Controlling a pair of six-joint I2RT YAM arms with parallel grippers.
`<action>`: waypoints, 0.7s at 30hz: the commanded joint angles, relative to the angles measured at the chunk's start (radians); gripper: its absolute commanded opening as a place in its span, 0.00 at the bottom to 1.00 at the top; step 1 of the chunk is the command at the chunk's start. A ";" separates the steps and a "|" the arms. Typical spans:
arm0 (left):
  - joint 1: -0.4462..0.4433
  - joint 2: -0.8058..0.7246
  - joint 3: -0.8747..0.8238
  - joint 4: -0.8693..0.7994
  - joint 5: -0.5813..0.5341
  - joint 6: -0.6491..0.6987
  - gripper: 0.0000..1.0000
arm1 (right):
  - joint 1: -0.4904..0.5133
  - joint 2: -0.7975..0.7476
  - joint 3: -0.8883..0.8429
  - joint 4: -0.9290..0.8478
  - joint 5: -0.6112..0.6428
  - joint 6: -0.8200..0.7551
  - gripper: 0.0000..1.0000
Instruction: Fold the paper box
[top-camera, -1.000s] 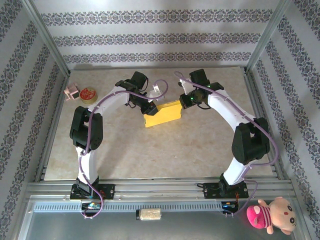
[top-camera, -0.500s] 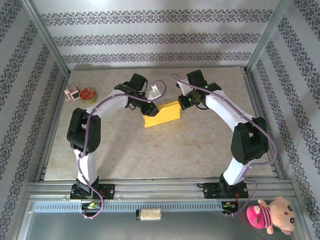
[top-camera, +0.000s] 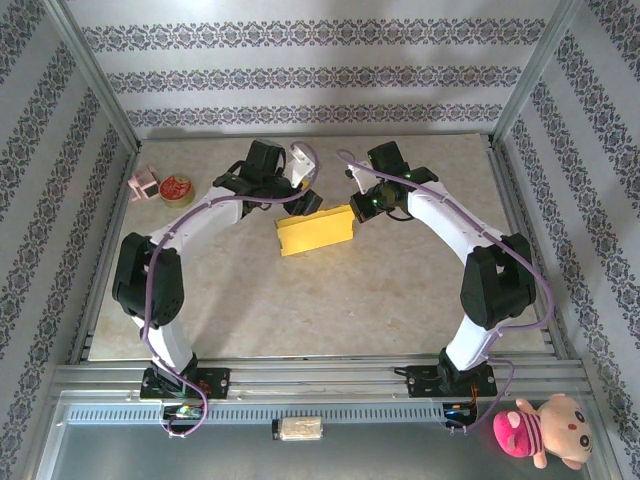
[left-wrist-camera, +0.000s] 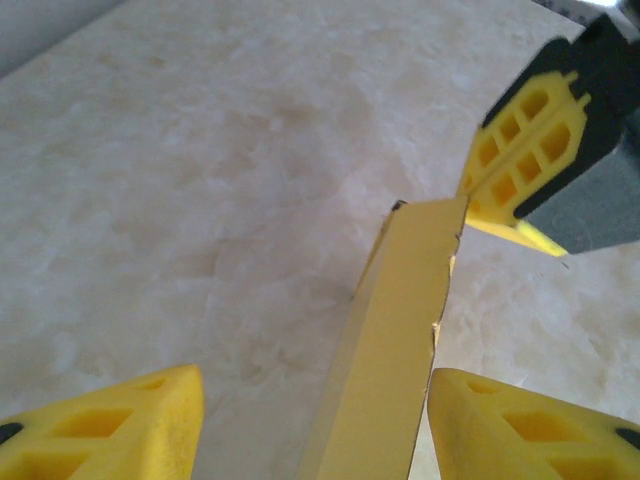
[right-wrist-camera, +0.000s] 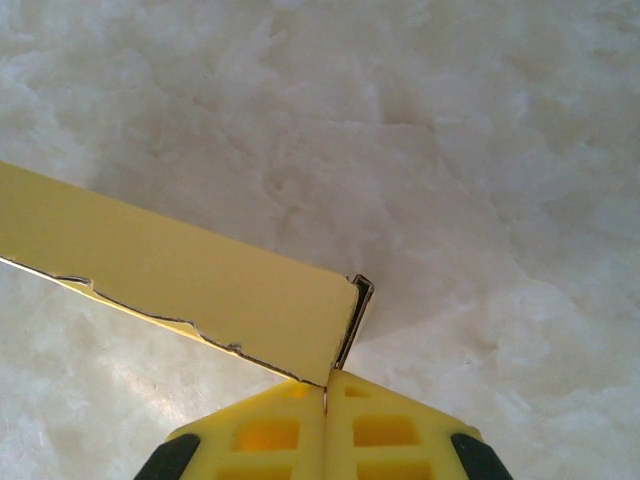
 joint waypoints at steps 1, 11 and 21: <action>0.007 -0.077 -0.030 0.054 -0.075 -0.126 0.60 | 0.009 0.012 -0.009 -0.020 -0.011 -0.006 0.04; 0.141 -0.318 -0.260 0.061 -0.187 -0.819 0.57 | 0.009 0.005 -0.011 -0.009 -0.001 -0.007 0.04; 0.177 -0.372 -0.494 0.306 -0.109 -1.270 0.56 | 0.010 -0.006 -0.014 -0.008 -0.001 -0.008 0.05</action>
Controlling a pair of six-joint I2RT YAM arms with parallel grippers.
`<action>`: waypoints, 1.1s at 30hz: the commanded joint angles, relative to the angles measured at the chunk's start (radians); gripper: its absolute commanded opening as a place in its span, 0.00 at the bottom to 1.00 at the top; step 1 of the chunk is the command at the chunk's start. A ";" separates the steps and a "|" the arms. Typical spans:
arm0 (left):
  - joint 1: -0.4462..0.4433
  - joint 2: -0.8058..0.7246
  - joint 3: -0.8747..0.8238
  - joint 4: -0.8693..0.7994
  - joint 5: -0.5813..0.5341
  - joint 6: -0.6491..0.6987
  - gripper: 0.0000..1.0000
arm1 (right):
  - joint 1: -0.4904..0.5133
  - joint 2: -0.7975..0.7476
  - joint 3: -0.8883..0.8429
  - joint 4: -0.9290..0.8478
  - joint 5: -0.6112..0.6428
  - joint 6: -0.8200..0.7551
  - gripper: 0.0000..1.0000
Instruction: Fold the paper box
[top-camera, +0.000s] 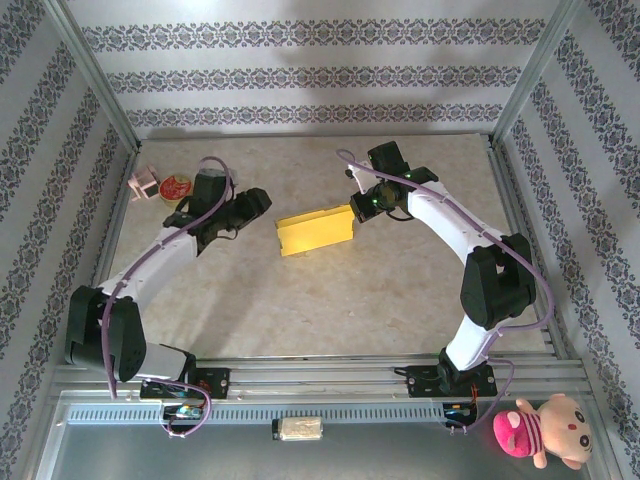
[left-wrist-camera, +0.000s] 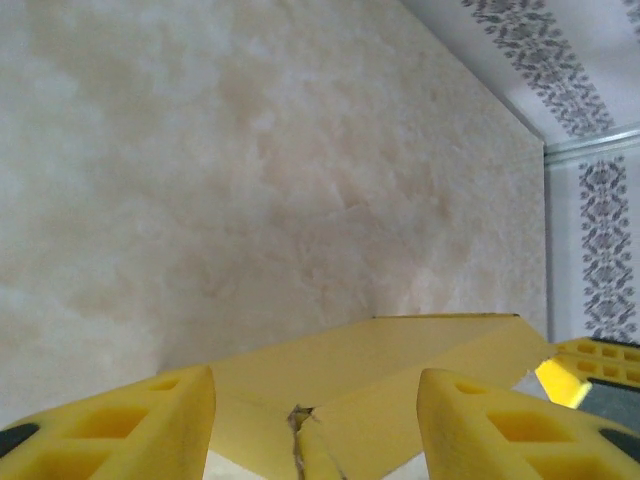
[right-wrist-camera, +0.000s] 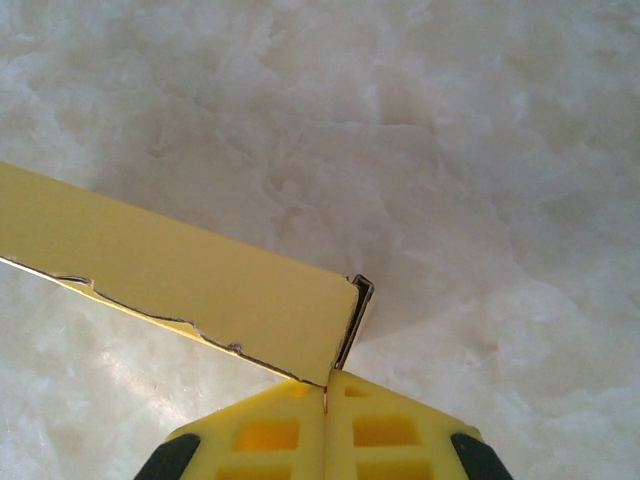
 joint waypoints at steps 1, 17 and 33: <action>0.001 0.002 -0.032 0.177 0.042 -0.223 0.56 | 0.010 -0.006 -0.014 -0.009 -0.002 -0.009 0.05; -0.031 0.040 -0.122 0.238 0.142 -0.356 0.56 | 0.014 0.005 -0.008 -0.012 -0.008 -0.002 0.05; -0.070 0.055 -0.184 0.236 0.191 -0.337 0.34 | 0.020 0.011 -0.007 -0.015 -0.004 -0.006 0.05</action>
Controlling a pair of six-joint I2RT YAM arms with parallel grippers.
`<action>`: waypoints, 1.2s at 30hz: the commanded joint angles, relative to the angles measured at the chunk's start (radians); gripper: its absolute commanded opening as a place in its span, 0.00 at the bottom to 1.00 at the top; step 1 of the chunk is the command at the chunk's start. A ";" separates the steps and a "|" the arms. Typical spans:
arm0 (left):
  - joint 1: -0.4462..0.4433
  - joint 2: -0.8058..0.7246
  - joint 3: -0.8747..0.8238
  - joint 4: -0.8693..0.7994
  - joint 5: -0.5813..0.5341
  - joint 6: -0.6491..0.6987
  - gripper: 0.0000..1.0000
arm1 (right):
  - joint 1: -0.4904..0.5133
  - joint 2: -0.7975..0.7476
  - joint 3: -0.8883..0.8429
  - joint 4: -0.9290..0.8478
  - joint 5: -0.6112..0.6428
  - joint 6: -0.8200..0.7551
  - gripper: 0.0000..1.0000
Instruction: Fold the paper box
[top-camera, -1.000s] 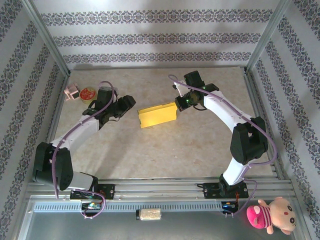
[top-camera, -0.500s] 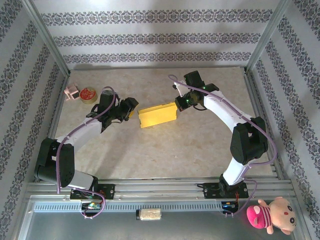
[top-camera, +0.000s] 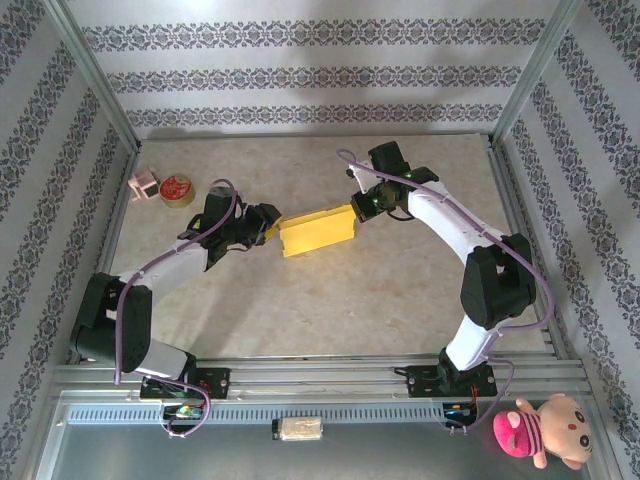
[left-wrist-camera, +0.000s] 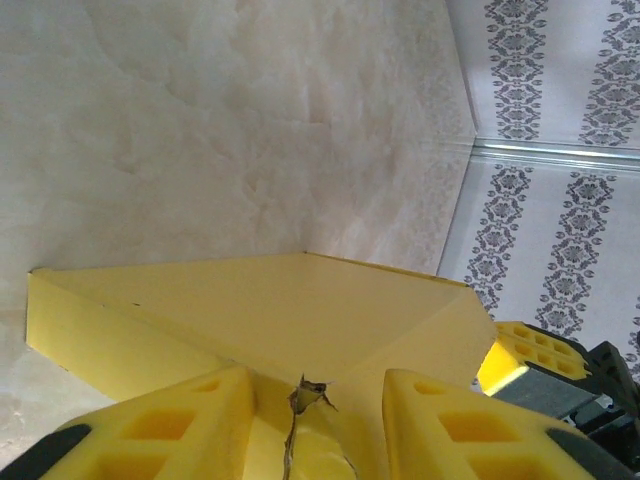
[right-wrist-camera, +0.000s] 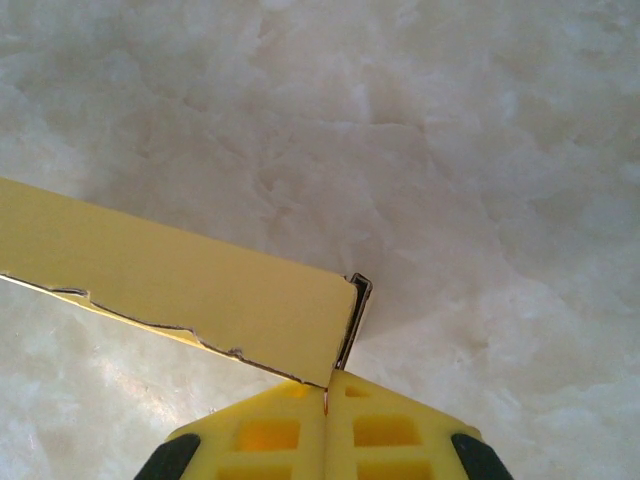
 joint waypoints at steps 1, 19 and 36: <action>-0.025 0.004 -0.019 -0.048 0.037 0.044 0.33 | 0.020 0.012 -0.007 -0.015 -0.015 -0.006 0.05; -0.056 -0.044 -0.002 -0.060 0.104 0.123 0.68 | 0.015 0.021 -0.011 -0.011 -0.017 -0.022 0.05; -0.058 0.020 -0.111 0.297 0.106 -0.026 0.69 | 0.010 0.017 -0.013 -0.019 -0.016 -0.027 0.05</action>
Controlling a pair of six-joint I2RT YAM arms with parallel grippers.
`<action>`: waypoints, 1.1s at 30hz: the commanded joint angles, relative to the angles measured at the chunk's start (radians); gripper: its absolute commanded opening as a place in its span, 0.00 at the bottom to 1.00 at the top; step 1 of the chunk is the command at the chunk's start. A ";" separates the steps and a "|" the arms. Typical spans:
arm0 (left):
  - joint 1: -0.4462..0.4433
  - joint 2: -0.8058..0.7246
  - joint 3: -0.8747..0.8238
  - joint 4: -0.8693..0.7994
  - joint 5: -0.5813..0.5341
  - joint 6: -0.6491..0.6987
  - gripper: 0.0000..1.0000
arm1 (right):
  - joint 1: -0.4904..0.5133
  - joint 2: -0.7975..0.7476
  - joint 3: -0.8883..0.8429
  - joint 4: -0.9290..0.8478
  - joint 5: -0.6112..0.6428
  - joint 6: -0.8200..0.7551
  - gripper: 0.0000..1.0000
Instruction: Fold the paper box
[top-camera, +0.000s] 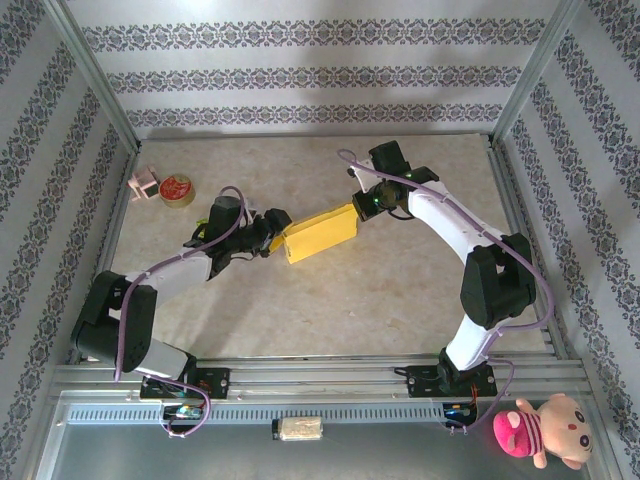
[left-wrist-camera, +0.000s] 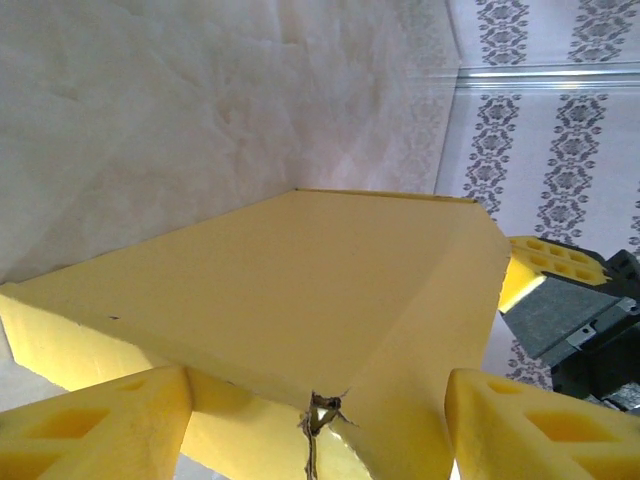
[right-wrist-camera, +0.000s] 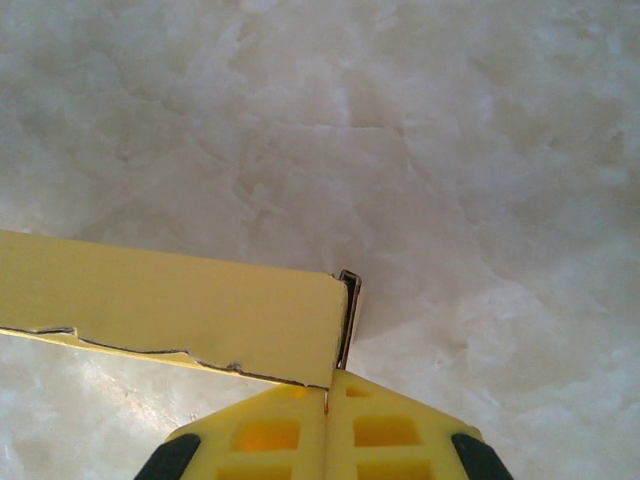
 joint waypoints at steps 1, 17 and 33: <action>-0.018 0.008 -0.021 0.141 0.016 -0.054 0.70 | 0.013 0.015 -0.014 -0.028 -0.043 -0.018 0.05; -0.017 0.007 -0.036 0.025 0.030 -0.032 0.45 | 0.012 0.022 -0.015 -0.028 -0.043 -0.015 0.05; -0.019 0.020 0.000 -0.180 -0.057 0.105 0.27 | 0.011 -0.050 -0.050 -0.040 -0.072 -0.027 0.22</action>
